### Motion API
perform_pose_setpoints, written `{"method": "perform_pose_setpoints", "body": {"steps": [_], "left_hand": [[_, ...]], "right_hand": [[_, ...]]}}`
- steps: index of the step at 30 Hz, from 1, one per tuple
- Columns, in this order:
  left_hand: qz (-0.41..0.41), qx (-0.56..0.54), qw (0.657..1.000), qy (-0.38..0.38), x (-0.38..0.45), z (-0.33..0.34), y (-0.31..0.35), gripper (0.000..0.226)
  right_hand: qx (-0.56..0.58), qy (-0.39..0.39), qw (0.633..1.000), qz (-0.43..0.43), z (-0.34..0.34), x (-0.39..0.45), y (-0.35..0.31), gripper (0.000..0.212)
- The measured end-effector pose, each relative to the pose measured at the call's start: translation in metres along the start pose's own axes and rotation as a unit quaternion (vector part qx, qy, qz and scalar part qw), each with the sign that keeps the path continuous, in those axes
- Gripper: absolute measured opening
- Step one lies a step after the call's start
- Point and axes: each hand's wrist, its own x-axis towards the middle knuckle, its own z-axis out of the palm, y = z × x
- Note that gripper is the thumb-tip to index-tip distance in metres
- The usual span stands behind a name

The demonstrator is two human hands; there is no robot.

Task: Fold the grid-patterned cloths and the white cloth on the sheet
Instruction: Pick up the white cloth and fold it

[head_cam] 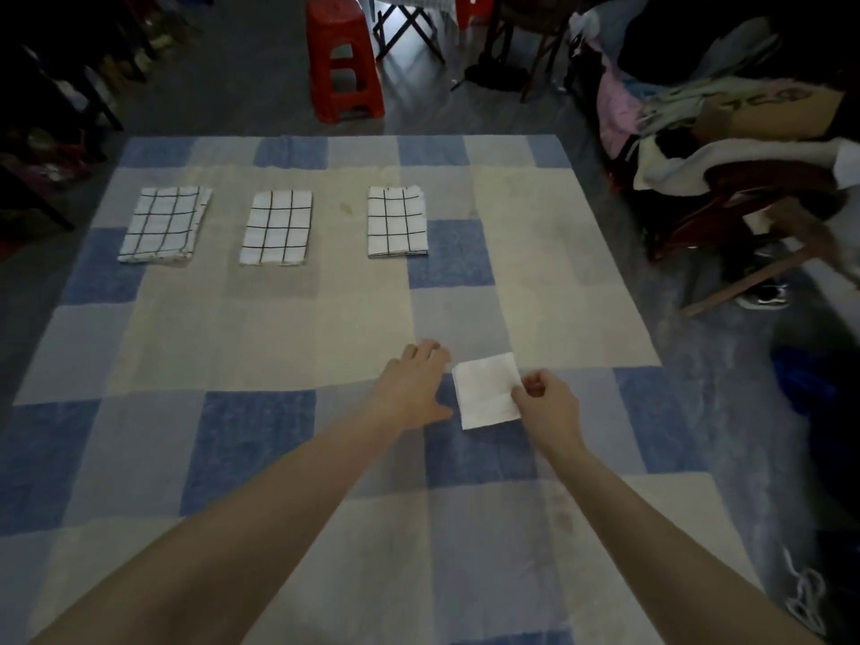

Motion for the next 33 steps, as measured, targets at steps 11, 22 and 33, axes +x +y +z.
{"method": "perform_pose_setpoints", "body": {"steps": [11,22,33], "left_hand": [[-0.140,0.006,0.989,-0.047,0.103,-0.004,0.025,0.102],[-0.167,-0.016,0.983,-0.073,0.113,-0.006,0.023,0.108],[-0.166,-0.013,0.984,-0.066,0.116,-0.005,0.021,0.110]], "right_hand": [[0.082,0.005,0.992,-0.092,-0.030,0.122,-0.012,0.004],[0.264,-0.018,0.962,-0.063,-0.011,0.273,-0.120,0.009],[-0.123,0.081,0.976,-0.158,0.026,0.318,-0.084,0.049]]}}
